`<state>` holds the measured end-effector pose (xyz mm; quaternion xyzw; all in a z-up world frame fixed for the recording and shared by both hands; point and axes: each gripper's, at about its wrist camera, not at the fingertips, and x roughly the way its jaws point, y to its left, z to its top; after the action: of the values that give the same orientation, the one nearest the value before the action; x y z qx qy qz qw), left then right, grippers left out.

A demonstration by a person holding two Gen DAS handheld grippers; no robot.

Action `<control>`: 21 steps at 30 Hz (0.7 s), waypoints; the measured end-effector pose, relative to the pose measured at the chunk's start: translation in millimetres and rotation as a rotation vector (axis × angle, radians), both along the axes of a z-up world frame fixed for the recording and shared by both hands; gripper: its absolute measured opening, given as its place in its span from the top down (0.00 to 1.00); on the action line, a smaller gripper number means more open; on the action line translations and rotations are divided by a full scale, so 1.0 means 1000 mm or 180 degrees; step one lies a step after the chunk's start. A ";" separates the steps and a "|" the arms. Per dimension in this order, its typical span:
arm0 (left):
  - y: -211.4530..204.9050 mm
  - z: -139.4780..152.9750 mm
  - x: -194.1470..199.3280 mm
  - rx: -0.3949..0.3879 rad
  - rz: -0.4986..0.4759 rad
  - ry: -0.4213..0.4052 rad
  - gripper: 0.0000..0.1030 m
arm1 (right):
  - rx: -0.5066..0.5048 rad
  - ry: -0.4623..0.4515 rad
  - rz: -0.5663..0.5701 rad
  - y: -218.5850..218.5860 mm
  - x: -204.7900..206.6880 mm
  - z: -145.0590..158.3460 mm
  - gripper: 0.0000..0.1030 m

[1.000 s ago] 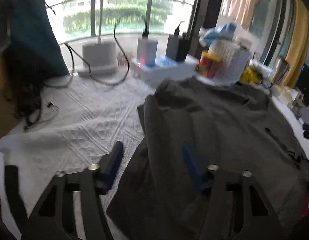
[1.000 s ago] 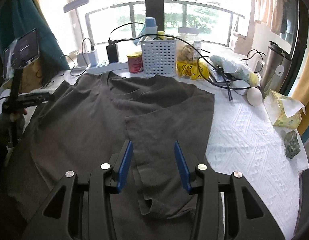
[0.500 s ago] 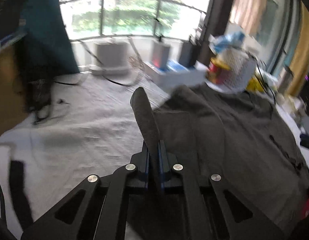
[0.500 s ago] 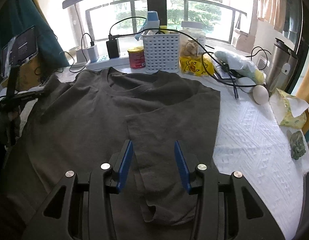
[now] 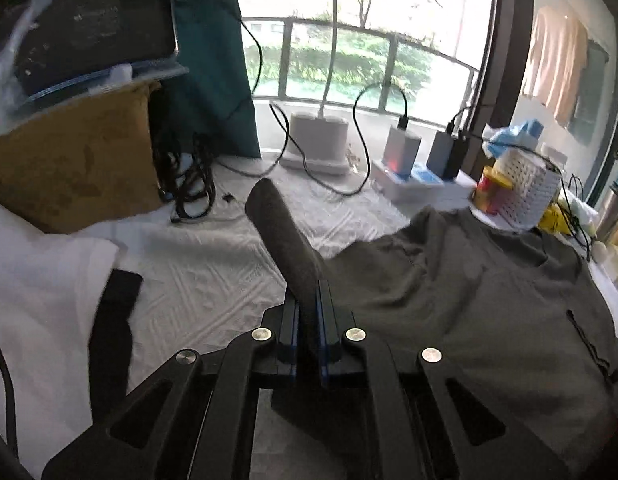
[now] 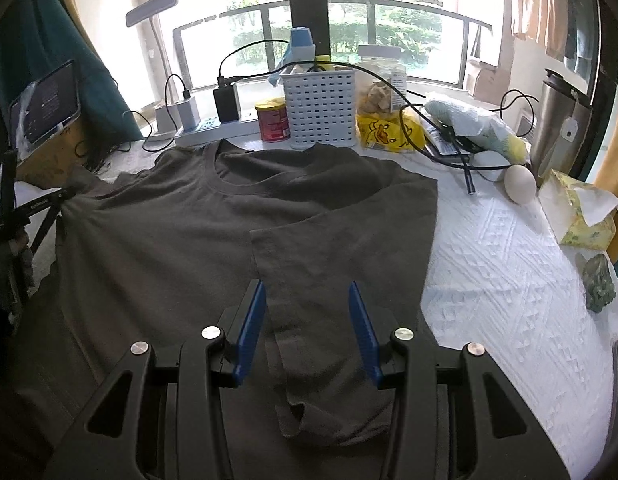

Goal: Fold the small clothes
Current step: 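Fold the grasped side over toward the shirt center, then open the left gripper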

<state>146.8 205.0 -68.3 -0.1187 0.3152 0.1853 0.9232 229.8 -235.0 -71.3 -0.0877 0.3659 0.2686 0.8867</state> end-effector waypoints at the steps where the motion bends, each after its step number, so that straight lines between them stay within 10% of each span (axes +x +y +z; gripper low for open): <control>1: -0.003 0.003 -0.002 0.0026 0.0017 -0.0017 0.92 | 0.0016 -0.0004 -0.0010 -0.002 0.000 0.001 0.58; 13: -0.071 0.028 0.028 0.0334 -0.0556 -0.0033 0.92 | 0.0210 -0.0024 -0.0086 -0.026 0.000 0.000 0.58; 21: -0.127 -0.007 0.073 0.0160 -0.1211 0.0395 0.92 | 0.0279 -0.0047 -0.0227 -0.046 -0.003 0.003 0.58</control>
<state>220.0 78.0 -75.0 -0.0222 0.3834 0.0223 0.9230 226.9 -281.1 -68.1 -0.0376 0.3502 0.2520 0.9014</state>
